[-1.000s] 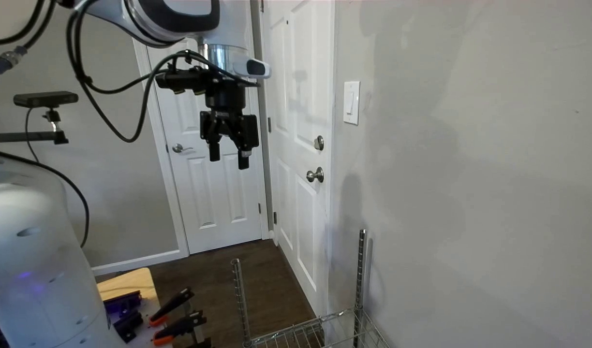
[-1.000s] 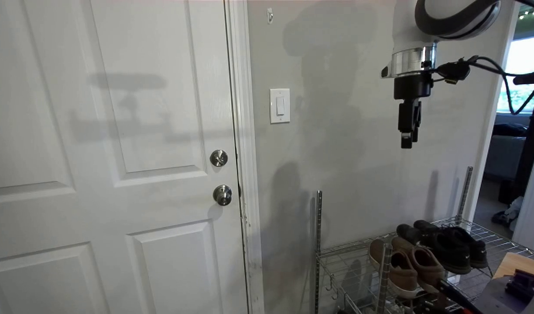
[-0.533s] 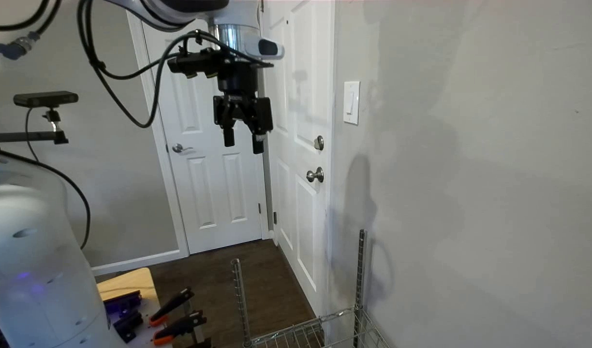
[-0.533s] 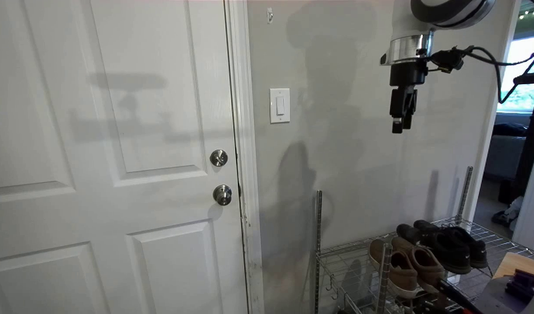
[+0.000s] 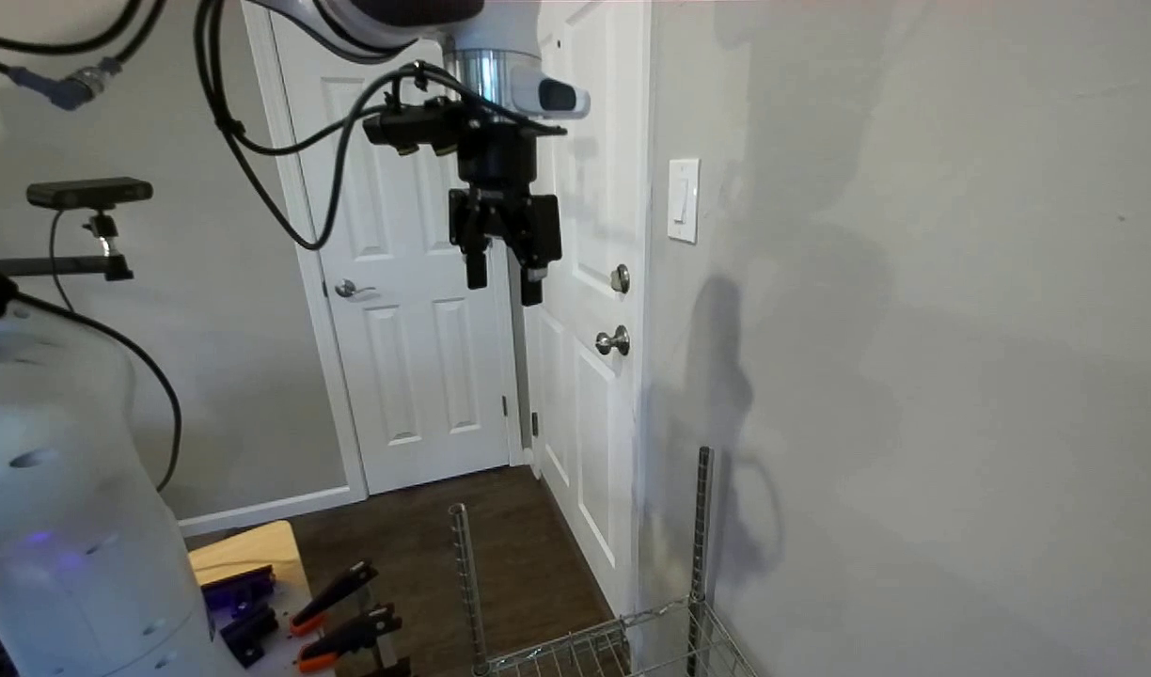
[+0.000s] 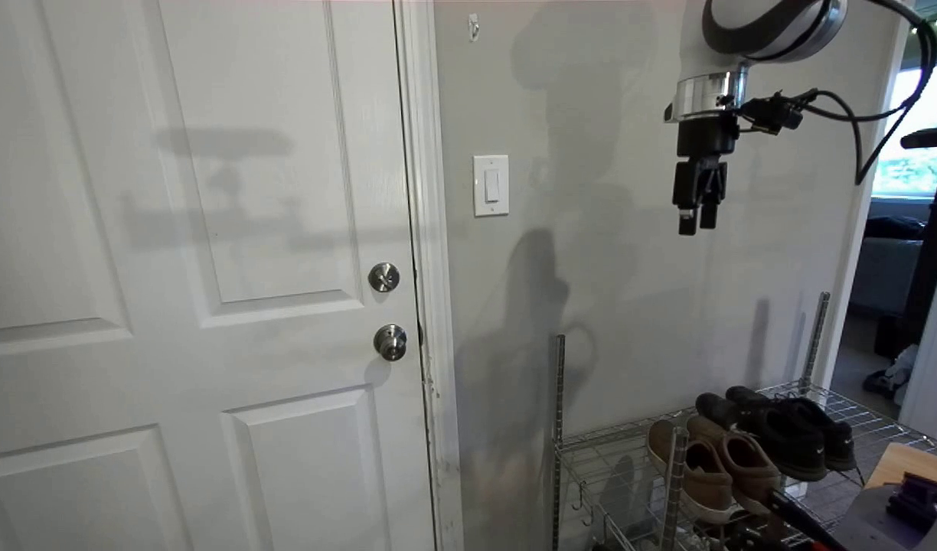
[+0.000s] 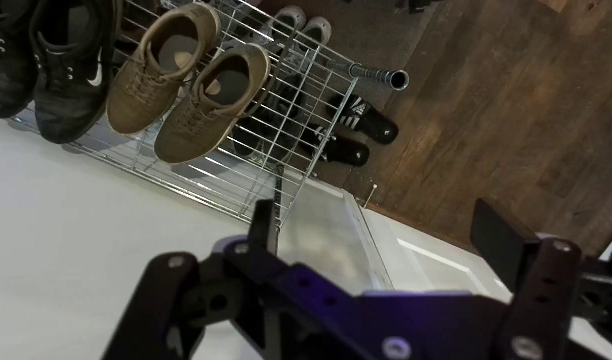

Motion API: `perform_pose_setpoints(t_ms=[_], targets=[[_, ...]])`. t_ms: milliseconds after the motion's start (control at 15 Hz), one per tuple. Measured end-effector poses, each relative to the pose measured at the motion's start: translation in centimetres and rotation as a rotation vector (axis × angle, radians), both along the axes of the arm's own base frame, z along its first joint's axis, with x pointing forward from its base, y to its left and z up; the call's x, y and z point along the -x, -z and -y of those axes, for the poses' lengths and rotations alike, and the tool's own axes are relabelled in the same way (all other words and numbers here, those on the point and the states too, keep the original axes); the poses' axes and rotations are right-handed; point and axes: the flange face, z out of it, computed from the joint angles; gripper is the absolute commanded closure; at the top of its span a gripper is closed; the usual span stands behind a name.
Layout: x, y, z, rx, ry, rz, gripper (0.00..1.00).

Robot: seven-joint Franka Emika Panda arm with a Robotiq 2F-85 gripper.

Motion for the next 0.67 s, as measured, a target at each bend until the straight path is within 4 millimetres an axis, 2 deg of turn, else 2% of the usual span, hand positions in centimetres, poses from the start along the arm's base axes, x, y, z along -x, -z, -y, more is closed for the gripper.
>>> perform_pose_setpoints(t_ms=[333,667], targets=[[-0.4,4.9,0.0,0.000,0.009,-0.092,0.00],[-1.3,7.3,-0.5,0.010,0.013,-0.114,0.00]])
